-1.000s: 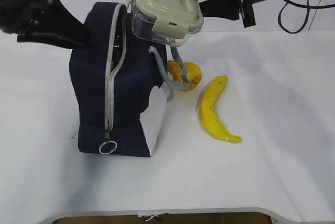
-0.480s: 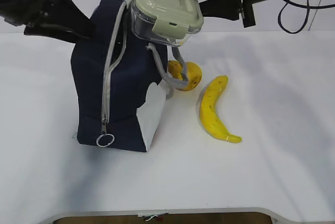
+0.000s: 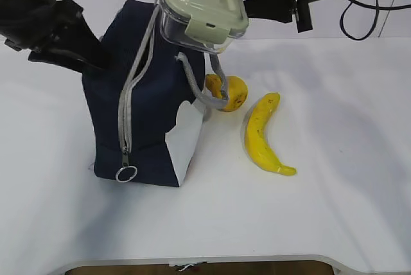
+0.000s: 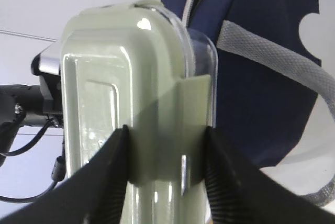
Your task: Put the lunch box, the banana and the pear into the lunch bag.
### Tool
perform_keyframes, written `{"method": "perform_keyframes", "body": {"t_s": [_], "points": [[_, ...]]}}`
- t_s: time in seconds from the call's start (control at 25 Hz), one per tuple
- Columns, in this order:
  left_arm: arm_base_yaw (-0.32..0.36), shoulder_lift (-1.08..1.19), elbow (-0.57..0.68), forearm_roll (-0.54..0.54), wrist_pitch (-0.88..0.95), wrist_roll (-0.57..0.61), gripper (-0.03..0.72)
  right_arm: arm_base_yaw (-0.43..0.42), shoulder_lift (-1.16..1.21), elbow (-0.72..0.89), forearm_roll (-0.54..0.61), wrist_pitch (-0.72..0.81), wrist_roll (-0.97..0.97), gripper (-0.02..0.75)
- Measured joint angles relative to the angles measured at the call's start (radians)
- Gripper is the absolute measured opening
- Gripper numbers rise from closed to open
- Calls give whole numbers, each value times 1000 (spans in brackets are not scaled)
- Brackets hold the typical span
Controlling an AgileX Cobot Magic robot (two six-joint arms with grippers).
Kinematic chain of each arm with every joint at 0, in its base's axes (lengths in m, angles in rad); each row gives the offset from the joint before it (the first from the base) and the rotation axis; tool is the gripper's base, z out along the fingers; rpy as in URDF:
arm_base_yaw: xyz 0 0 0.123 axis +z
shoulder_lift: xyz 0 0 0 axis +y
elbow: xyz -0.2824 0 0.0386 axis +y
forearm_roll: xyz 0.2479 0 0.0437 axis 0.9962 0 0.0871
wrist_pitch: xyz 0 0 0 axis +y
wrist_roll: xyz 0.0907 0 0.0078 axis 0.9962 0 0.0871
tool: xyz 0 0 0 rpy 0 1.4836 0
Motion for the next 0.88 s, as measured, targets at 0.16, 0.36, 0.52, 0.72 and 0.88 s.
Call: {"method": "perform_keyframes", "body": {"t_s": [0.16, 0.36, 0.52, 0.72, 0.88], "points": [[0, 1, -3, -12, 36, 7, 115, 12, 0, 0, 22, -2, 0, 340], [0, 1, -13, -29, 92, 18, -1, 36, 0, 0, 27, -2, 0, 340], [0, -1, -48, -33, 115, 19, -3, 47, 0, 0, 10, -6, -2, 340], [0, -18, -74, -47, 121, 19, -4, 49, 0, 0, -72, -46, -4, 340], [0, -22, -74, -56, 123, 19, -4, 49, 0, -2, -204, -92, 21, 340]]}}
